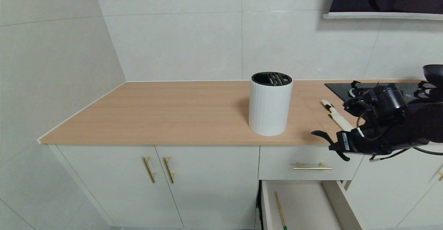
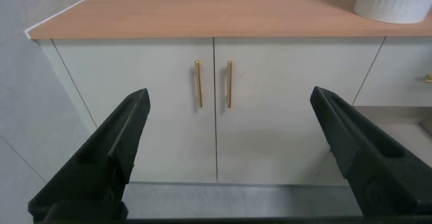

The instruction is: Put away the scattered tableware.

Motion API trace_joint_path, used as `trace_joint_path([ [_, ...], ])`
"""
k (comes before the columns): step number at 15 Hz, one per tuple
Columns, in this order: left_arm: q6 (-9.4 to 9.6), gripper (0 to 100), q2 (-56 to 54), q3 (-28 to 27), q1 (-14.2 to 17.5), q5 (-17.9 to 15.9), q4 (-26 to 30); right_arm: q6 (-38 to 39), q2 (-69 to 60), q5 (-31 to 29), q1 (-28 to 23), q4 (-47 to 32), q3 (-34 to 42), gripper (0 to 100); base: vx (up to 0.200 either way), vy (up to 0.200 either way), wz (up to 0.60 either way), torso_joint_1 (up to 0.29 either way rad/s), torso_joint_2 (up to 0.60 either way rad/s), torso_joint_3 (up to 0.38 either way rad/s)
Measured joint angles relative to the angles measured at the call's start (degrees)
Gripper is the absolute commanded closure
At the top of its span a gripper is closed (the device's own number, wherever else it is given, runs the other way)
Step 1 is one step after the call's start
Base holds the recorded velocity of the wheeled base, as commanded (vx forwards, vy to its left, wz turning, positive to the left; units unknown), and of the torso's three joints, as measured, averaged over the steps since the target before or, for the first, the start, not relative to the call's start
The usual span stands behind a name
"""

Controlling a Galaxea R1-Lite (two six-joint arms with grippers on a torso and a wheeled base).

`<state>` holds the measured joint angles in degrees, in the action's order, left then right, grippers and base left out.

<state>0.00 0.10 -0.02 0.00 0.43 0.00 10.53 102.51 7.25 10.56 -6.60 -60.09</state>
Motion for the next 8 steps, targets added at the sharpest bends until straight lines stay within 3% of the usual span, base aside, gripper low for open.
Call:
trace_joint_path([
  [5, 0.00, 0, 0.0, 0.0, 0.0, 0.0, 0.0, -0.2, -6.7, -2.0, 2.1, 13.2, 14.1, 100, 0.000, 0.000, 0.00, 0.000, 0.00, 0.000],
  [8, 0.00, 0, 0.0, 0.0, 0.0, 0.0, 0.0, -1.7, -7.4, -2.2, 3.0, 14.9, 16.8, 100, 0.000, 0.000, 0.00, 0.000, 0.00, 0.000],
])
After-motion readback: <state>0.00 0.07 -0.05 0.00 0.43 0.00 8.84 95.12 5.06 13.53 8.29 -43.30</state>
